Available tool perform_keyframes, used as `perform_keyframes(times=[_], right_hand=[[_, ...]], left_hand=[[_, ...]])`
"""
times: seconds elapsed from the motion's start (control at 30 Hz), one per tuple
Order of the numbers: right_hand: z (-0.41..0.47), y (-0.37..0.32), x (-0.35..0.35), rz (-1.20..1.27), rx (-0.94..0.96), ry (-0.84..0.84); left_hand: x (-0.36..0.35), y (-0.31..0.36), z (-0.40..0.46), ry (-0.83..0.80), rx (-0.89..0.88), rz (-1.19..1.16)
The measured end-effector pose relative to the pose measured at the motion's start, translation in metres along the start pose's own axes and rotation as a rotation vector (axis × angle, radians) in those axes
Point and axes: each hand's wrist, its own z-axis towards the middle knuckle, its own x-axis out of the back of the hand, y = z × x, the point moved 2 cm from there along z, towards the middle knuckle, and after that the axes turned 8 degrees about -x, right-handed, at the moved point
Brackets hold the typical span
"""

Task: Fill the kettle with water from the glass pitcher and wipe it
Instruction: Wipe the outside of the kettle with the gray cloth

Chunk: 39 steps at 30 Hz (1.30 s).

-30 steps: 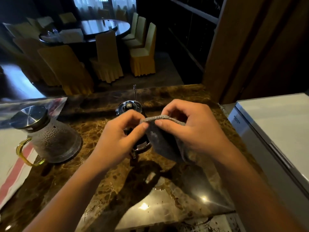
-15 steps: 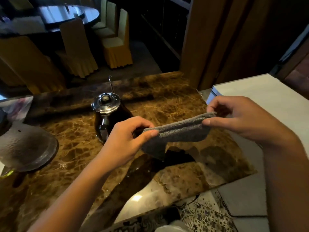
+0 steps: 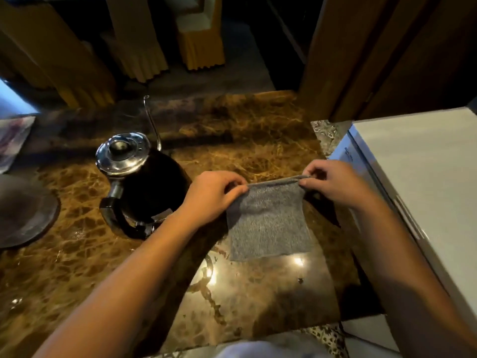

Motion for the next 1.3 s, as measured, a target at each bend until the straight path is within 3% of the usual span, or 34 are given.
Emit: perform_keyframes(times=[0.27,0.4,0.57,0.7,0.83,1.07,1.2,1.3], right_hand=[[0.073,0.004,-0.033,-0.139,-0.009,0.249],[0.047,-0.003,-0.055,-0.181,0.101,0.423],[0.027,0.012,-0.091,-0.490,0.071,0.186],[0.030,0.009,-0.088,-0.507,-0.011,0.166],[0.026,-0.035,-0.067,-0.342,0.081,0.314],[0.022,-0.189,-0.008,0.047,0.353,0.505],[0.021,-0.274,0.018,0.011,0.583,0.633],[0.041,-0.329,0.035,-0.153,0.601,0.684]], left_hand=[[-0.024,-0.037,0.043,0.172,0.194,0.437],[-0.040,-0.025,0.027,0.147,0.055,0.460],[-0.064,-0.029,-0.002,-0.071,0.077,0.535],[-0.069,-0.030,-0.005,-0.139,0.139,0.451],[-0.018,-0.010,0.000,0.239,0.129,0.172],[0.152,0.008,0.016,0.637,-0.096,0.579],[0.235,-0.024,0.035,0.642,-0.107,0.733],[0.290,-0.051,0.050,0.485,-0.093,0.914]])
